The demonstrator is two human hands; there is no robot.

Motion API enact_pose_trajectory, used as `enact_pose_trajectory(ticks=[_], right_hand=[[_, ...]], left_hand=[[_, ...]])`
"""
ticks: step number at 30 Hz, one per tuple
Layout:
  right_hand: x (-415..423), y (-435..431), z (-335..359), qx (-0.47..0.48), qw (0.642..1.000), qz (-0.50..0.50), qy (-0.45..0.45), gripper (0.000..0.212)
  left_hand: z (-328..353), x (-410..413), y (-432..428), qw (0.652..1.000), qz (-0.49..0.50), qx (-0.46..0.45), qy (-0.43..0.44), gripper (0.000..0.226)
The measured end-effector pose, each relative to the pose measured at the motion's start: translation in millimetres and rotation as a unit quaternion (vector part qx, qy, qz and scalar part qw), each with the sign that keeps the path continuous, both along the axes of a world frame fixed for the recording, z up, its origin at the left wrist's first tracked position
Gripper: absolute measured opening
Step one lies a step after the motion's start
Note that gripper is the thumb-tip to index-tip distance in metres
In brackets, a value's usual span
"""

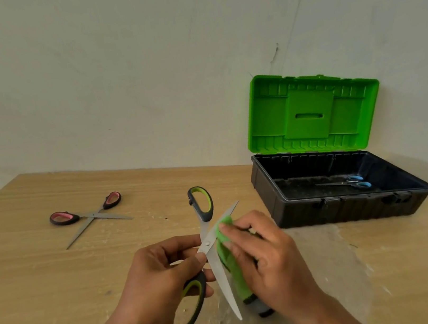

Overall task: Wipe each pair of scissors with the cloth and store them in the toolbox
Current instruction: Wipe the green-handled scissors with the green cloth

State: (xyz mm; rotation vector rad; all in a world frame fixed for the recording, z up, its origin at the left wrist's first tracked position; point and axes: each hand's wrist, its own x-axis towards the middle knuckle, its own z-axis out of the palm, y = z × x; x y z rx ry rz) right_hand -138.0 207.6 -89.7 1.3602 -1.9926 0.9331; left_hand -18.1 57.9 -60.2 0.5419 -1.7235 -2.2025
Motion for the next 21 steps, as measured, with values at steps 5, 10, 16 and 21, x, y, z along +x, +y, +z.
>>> enact_pose_trajectory(ticks=[5, 10, 16, 21], right_hand=[[-4, 3, -1, -0.025, 0.999, -0.035, 0.007, 0.027], [-13, 4, 2, -0.049, 0.996, -0.07, 0.002, 0.027], [-4, 1, 1, -0.016, 0.999, -0.048, 0.019, 0.027], [7, 1, 1, 0.017, 1.0, 0.012, 0.014, 0.027]], left_hand=[[0, 0, 1, 1.0, -0.021, 0.008, 0.003, 0.016], [-2, -1, -2, 0.998, -0.039, 0.047, -0.002, 0.018], [1, 0, -5, 0.988, -0.051, 0.144, -0.02, 0.019], [3, -1, -7, 0.98, -0.057, 0.188, -0.028, 0.025]])
